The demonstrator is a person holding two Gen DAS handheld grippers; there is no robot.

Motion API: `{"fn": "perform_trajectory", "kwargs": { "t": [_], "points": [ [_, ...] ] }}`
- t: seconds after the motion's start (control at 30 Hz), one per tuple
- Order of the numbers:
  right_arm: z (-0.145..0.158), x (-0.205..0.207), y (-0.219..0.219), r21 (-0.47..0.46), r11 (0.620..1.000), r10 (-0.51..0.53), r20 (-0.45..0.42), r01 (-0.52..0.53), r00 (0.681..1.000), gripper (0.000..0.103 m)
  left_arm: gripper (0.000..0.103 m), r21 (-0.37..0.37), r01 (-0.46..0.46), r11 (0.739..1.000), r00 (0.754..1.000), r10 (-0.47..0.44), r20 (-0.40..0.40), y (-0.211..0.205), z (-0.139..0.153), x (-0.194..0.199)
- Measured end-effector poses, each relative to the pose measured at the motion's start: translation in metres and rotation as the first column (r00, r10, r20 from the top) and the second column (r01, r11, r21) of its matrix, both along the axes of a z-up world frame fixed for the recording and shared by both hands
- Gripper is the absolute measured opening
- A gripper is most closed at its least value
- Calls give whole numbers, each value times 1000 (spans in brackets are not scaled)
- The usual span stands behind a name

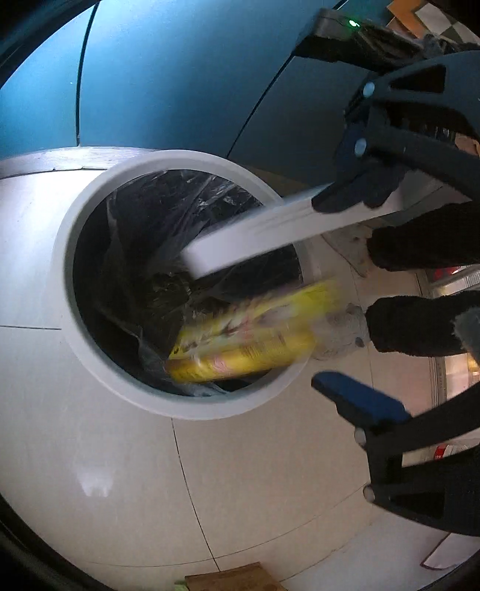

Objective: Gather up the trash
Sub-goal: 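Carry both boxes to the white bin and release them inside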

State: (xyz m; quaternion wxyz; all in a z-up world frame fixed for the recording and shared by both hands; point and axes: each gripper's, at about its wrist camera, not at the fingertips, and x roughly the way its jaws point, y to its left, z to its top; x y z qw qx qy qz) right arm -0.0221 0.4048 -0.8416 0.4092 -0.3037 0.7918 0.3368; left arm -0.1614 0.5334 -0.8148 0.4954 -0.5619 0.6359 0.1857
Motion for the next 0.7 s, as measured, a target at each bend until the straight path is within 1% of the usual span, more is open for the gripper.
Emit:
{"fn": "perform_trajectory", "kwargs": {
  "t": [0.03,0.1,0.13,0.17,0.23,0.3,0.33,0.37,0.47,0.53,0.57,0.6,0.67,0.7],
  "points": [
    [2,3,2,4,1000,-10,14,10,1000,87,95,18,-1,1000,1000,1,-1,2,4,-2],
    [8,12,10,15,1000,-7,91,6,996,89,96,73,-1,997,1000,2,-16,6,14,-10],
    [12,14,12,23,1000,-4,140,1,990,98,96,128,2,992,1000,2,-29,7,25,-14],
    [18,12,10,30,1000,2,180,-8,984,103,96,178,9,984,999,-2,-40,8,32,-16],
    [29,11,14,62,998,16,262,-33,965,103,96,321,49,946,996,-22,-85,2,53,-17],
    [35,7,19,88,993,39,345,-74,938,103,96,417,78,906,993,-33,-115,0,67,-21],
    [37,1,23,98,991,44,370,-86,928,103,96,463,103,880,990,-44,-137,-2,75,-24],
    [41,-3,25,111,988,51,405,-104,913,103,96,485,113,867,988,-46,-149,-6,76,-23],
    [51,1,23,141,983,39,460,-116,887,103,96,532,123,838,986,-41,-164,-13,95,-30],
    [63,0,18,164,981,19,468,-108,883,103,96,551,123,825,986,-37,-163,-22,104,-26],
    [71,-2,17,179,978,10,474,-107,880,103,96,559,125,820,986,-39,-164,-25,114,-29],
    [78,-3,16,186,976,8,480,-110,877,103,96,561,127,818,985,-40,-165,-27,112,-21],
    [97,-6,12,205,971,2,500,-120,866,103,96,571,121,812,988,-42,-150,-32,130,-23],
    [109,-8,10,218,968,-5,505,-122,863,103,96,576,118,809,988,-40,-146,-37,133,-20]
  ]
}}
